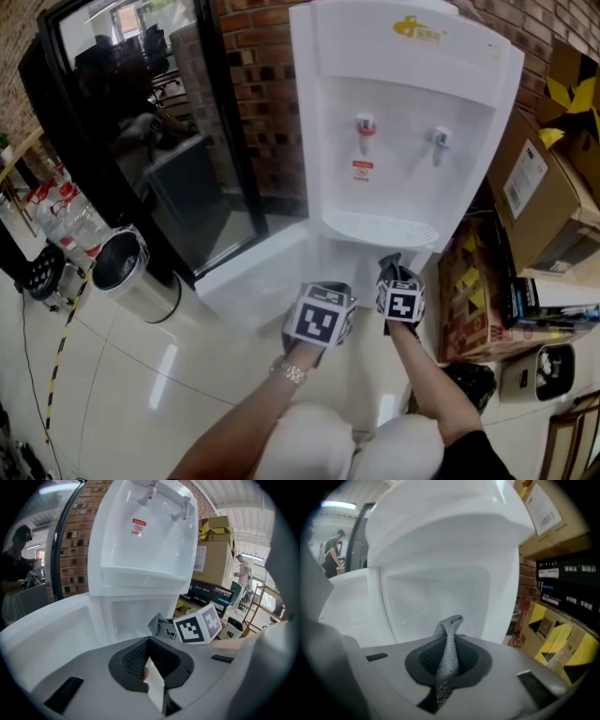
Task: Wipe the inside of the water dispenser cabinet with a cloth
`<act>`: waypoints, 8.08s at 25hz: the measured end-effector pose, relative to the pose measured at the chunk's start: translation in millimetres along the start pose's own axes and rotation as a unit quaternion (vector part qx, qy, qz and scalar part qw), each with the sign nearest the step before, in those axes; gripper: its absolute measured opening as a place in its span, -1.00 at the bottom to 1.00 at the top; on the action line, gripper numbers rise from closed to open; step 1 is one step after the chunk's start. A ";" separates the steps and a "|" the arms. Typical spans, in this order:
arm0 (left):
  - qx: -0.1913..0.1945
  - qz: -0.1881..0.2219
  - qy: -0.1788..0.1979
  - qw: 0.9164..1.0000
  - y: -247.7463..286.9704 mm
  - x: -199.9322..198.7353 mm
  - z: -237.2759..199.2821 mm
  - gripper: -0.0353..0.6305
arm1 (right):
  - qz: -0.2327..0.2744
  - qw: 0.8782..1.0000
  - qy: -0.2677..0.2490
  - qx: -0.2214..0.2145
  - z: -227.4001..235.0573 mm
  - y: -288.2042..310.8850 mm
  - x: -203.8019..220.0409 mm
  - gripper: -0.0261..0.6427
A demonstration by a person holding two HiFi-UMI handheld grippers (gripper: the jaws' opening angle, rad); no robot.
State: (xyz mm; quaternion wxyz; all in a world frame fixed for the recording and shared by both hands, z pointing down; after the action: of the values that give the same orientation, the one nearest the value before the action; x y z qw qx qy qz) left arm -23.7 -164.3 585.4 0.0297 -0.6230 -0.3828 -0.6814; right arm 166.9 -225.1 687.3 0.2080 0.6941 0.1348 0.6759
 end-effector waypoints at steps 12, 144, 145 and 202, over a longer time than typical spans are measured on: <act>-0.014 -0.009 0.010 1.000 4.1 3.0 1.9 -0.89 | -0.004 0.999 0.020 0.036 25.4 3.8 5.4 -0.88; 0.018 -0.016 -0.007 1.000 -15.6 7.8 -29.2 -0.89 | -0.053 0.993 0.018 -0.102 -17.0 160.1 53.4 -0.89; 0.016 -0.017 -0.008 1.000 -16.7 8.2 -30.2 -0.89 | -0.058 0.993 0.023 -0.097 -12.5 162.9 55.5 -0.89; -0.039 -0.066 -0.024 0.997 1.8 15.0 -18.3 -0.89 | -0.128 0.977 -0.052 -0.161 -60.8 135.1 81.9 -0.89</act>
State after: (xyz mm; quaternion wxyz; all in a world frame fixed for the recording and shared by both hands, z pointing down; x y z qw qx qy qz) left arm -41.3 -169.3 600.6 -0.0493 -0.6133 -0.3971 -0.6810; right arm 97.9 -298.7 823.2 0.4085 0.6624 0.1008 0.6199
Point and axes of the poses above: the fingertips, and each gripper's own axes: y forward along the fingers, z to its right, x out of its underside, the point moved 10 cm from there along -y, backward along the fingers, and after that the axes turned 3 degrees about -x, right-handed, at the moved point
